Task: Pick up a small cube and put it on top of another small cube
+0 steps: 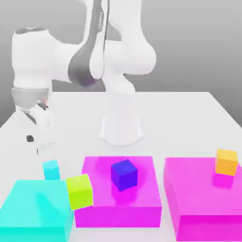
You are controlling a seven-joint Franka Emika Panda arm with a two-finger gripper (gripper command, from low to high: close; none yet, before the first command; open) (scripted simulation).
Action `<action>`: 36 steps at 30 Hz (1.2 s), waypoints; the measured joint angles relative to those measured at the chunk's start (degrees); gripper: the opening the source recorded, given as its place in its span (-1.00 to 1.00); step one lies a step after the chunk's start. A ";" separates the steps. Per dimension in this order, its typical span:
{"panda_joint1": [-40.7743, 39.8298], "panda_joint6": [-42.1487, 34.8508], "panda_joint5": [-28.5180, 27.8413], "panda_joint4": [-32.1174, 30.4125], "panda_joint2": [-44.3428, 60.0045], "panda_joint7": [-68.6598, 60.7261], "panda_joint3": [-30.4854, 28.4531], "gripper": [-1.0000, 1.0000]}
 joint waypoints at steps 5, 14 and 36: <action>-4.72 8.63 9.70 0.09 11.12 -5.75 5.43 0.00; -10.83 14.77 12.24 1.45 18.55 -7.63 12.14 -1.00; 15.24 -25.04 8.90 5.63 -17.41 7.75 25.80 -1.00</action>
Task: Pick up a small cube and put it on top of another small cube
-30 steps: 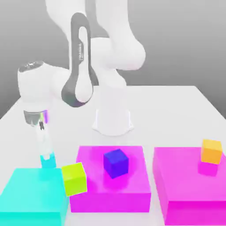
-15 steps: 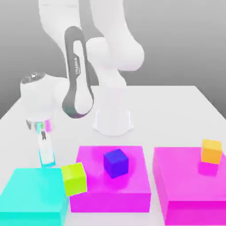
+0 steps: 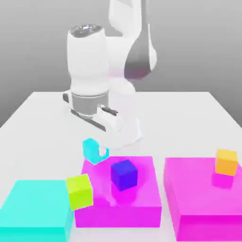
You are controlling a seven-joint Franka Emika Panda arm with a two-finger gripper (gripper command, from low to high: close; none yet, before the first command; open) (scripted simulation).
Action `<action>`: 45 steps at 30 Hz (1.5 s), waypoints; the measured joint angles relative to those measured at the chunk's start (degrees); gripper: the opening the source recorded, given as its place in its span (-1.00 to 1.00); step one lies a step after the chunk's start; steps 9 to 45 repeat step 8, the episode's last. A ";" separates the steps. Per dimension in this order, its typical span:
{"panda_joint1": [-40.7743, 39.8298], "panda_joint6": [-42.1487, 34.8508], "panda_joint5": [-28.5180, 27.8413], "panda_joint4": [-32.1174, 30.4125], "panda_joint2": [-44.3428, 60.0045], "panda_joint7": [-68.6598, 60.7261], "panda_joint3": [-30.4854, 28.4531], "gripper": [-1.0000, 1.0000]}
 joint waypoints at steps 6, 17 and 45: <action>0.35 9.46 -0.86 -1.81 7.69 1.48 2.17 1.00; 0.35 9.46 -0.86 -1.81 7.69 1.48 2.17 1.00; 0.35 9.46 -0.86 -1.81 7.69 1.48 2.17 1.00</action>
